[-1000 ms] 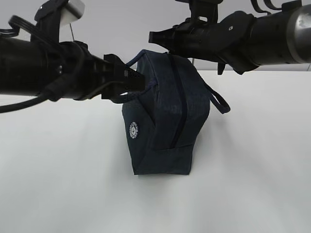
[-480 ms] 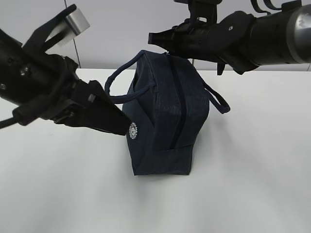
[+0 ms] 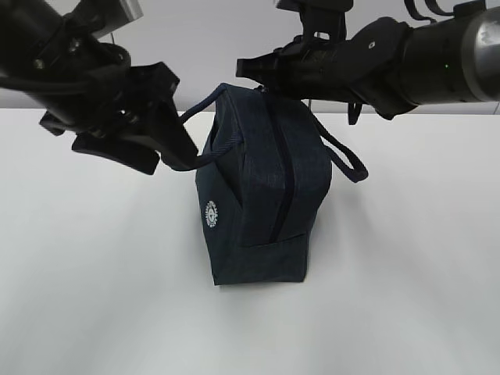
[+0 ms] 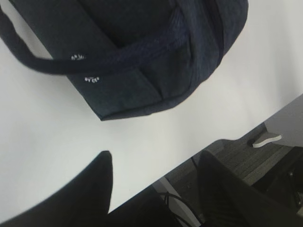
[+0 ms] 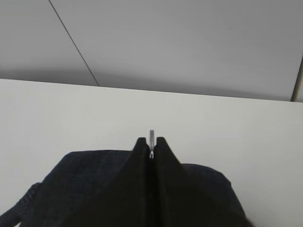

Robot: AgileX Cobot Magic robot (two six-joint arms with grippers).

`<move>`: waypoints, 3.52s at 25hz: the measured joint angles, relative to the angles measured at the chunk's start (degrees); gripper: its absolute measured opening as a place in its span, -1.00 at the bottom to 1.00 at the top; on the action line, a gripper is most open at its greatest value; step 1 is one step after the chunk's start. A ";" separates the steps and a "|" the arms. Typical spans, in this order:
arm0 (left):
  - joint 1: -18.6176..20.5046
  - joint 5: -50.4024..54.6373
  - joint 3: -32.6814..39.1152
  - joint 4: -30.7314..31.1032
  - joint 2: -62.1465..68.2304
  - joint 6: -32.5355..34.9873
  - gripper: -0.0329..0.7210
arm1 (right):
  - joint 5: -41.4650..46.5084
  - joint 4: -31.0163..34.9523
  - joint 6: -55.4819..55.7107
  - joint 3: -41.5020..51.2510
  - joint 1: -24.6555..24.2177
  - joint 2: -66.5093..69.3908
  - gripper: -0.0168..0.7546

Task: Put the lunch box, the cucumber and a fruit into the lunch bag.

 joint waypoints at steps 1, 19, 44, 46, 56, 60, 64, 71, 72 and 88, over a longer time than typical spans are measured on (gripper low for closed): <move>0.00 0.08 -1.25 0.00 1.18 -0.54 0.14 | 0.39 0.00 0.00 0.00 0.00 0.00 -0.96; -1.94 -7.42 -9.26 -5.46 12.76 -2.33 0.25 | 1.51 0.00 -0.05 0.00 0.00 0.00 -0.96; -1.84 -7.96 -9.75 -1.87 18.52 17.77 -0.88 | 4.07 -0.04 -0.05 -0.68 0.00 0.00 -0.96; -1.34 -6.87 -9.75 -1.87 18.52 19.93 -0.88 | 4.16 -0.04 -0.05 -1.48 0.00 0.00 -0.96; -0.71 -1.92 -12.97 0.01 18.55 23.56 -0.88 | 4.44 -0.04 -0.67 -3.93 0.00 0.76 -0.96; -0.61 -0.78 -13.47 0.39 18.65 23.66 -0.88 | 3.73 -0.04 -0.67 -3.93 0.00 0.99 -0.96; -0.61 -0.64 -13.68 0.43 18.65 23.76 -0.88 | 3.60 -0.04 -0.67 -4.90 -0.14 1.69 -0.96; -0.61 0.68 -13.68 0.70 18.65 24.23 -0.88 | 3.60 0.10 -0.75 -7.74 -0.14 4.40 -0.96; -0.61 0.77 -13.68 0.70 18.65 24.51 -0.88 | 3.71 0.34 -0.75 -8.07 -0.14 4.68 -0.96; -0.57 2.70 -13.85 1.07 18.65 28.76 -0.88 | 6.02 3.99 -1.17 -14.27 -1.42 9.47 -0.96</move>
